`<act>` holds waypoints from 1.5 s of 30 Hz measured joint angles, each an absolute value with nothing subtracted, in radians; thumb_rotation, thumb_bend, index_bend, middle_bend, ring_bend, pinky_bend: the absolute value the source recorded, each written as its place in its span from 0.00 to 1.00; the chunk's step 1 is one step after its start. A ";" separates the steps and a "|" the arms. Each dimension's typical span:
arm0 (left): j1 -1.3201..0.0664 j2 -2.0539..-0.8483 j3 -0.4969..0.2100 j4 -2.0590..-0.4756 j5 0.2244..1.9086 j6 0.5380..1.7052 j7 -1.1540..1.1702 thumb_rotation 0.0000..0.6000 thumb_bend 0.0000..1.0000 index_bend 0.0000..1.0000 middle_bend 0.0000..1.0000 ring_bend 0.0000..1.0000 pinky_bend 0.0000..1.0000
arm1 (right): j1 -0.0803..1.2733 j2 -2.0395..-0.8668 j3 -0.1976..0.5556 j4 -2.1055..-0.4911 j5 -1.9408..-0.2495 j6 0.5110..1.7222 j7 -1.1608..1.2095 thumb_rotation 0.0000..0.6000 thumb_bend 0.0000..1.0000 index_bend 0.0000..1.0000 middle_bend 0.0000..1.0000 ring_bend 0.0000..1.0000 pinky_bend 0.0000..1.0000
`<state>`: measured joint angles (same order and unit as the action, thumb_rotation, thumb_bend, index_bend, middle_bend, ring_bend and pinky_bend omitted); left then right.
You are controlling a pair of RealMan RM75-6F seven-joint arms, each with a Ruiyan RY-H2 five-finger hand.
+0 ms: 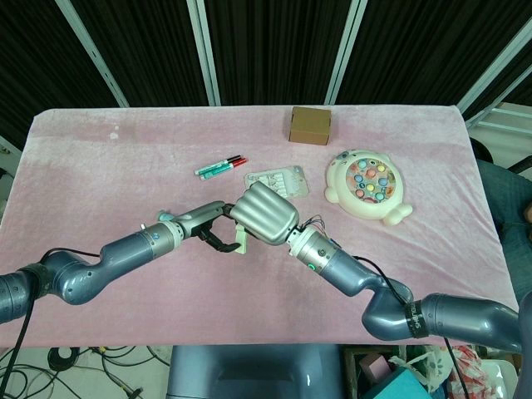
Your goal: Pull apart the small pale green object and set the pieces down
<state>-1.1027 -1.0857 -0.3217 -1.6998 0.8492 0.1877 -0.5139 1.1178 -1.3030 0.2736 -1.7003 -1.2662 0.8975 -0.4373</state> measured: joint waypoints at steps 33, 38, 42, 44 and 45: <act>-1.115 -1.093 -0.217 -1.675 0.853 0.250 -0.430 1.00 0.48 0.61 0.14 0.00 0.00 | 1.077 -1.187 0.308 -1.739 -1.273 0.937 -0.392 1.00 0.41 0.80 0.76 0.78 0.73; -1.109 -1.095 -0.172 -1.654 0.857 0.281 -0.395 1.00 0.48 0.61 0.14 0.00 0.00 | 1.049 -1.143 0.303 -1.747 -1.272 0.944 -0.374 1.00 0.41 0.80 0.76 0.78 0.73; -1.104 -1.106 -0.127 -1.632 0.855 0.326 -0.351 1.00 0.48 0.61 0.14 0.00 0.00 | 1.023 -1.131 0.263 -1.739 -1.278 0.934 -0.371 1.00 0.41 0.80 0.76 0.78 0.73; -1.103 -1.116 -0.103 -1.620 0.853 0.353 -0.322 1.00 0.48 0.61 0.14 0.00 0.00 | 1.010 -1.133 0.241 -1.730 -1.279 0.927 -0.367 1.00 0.41 0.80 0.76 0.78 0.73; -1.103 -1.120 -0.092 -1.615 0.852 0.366 -0.307 1.00 0.48 0.60 0.14 0.00 0.00 | 1.003 -1.137 0.226 -1.722 -1.279 0.921 -0.365 1.00 0.41 0.80 0.76 0.78 0.73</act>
<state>-1.1034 -1.1200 -0.0923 -1.6147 0.8524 0.3655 -0.3072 1.0030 -1.1374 0.2265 -1.7221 -1.2794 0.9211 -0.3645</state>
